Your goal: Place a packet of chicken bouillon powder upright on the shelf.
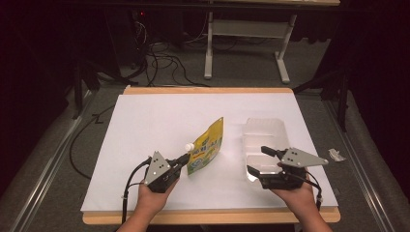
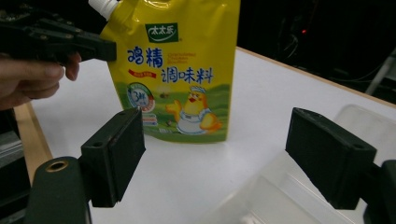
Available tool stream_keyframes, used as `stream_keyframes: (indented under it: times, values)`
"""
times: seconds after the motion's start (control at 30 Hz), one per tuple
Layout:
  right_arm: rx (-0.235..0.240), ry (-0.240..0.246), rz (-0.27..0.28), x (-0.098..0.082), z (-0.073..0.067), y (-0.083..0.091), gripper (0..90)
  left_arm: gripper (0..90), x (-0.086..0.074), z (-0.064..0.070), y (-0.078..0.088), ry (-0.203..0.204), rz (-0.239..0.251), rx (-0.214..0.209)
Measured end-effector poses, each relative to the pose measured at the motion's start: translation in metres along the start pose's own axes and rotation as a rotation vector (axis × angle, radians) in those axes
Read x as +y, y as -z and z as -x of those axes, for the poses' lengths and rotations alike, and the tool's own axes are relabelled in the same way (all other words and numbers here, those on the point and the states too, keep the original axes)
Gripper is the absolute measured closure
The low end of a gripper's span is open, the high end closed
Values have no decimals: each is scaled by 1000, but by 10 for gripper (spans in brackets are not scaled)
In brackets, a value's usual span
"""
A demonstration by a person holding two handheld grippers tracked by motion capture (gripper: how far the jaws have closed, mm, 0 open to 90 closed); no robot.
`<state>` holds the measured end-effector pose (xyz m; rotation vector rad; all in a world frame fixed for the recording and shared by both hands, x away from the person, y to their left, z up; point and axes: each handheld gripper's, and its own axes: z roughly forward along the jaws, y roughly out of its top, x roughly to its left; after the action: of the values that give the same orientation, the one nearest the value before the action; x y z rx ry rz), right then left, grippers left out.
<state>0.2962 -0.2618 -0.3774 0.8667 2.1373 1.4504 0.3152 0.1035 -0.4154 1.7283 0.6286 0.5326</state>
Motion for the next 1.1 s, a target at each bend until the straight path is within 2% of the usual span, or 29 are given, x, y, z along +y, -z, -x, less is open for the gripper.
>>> stream_keyframes:
  times: [0.03, 0.1, 0.13, 0.2, 0.23, 0.3, 0.33, 0.37, 0.5, 0.53, 0.57, 0.67, 0.9, 0.93, 0.97, 1.0, 1.03, 1.1]
  values:
    - [0, 0, 0, 0, 0, 0, 196, 900, 0, 0, 0, -3, -1, -6]
    - [14, -5, -8, 8, 2, -11, 195, 900, 0, 1, 1, -7, 0, -16]
    - [32, -20, -17, 15, 4, -23, 184, 900, -1, 1, 3, -22, -1, -39]
    - [40, -20, -26, 22, 6, -35, 173, 900, -1, 0, 7, -33, -3, -48]
    - [40, -20, -26, 22, 6, -35, 173, 900, -1, 0, 7, -33, -3, -48]
    - [52, -21, -31, 29, 6, -46, 166, 900, -2, -3, 10, -33, -5, -55]
    - [69, -21, -36, 34, 6, -57, 162, 900, -2, -4, 12, -29, -5, -55]
    - [69, -21, -36, 34, 6, -57, 162, 900, -2, -6, 13, -22, -4, -58]
    - [88, -4, -66, 42, 5, -80, 152, 900, -4, -10, 16, -20, -2, -51]
    - [101, -3, -73, 45, 3, -90, 150, 900, -5, -12, 19, -24, -3, -57]
    - [101, -3, -73, 45, 3, -90, 150, 900, -5, -12, 19, -24, -3, -57]
    - [126, 1, -90, 50, 1, -108, 147, 900, -7, -14, 23, -39, -6, -70]
    - [175, 3, -100, 51, 3, -126, 170, 900, -10, -20, 27, -20, -7, -79]
    - [200, 11, -109, 52, 2, -129, 215, 900, -10, -21, 27, -15, -7, -76]
    - [200, 11, -109, 52, 2, -129, 215, 900, -10, -21, 27, -15, -7, -76]
    - [226, 21, -116, 53, 0, -131, 269, 900, -9, -21, 27, -12, -5, -69]
    - [226, 21, -116, 53, 0, -131, 269, 900, -9, -21, 27, -12, -5, -69]
    - [255, 32, -116, 53, -4, -131, 317, 900, -9, -22, 26, -3, -5, -56]
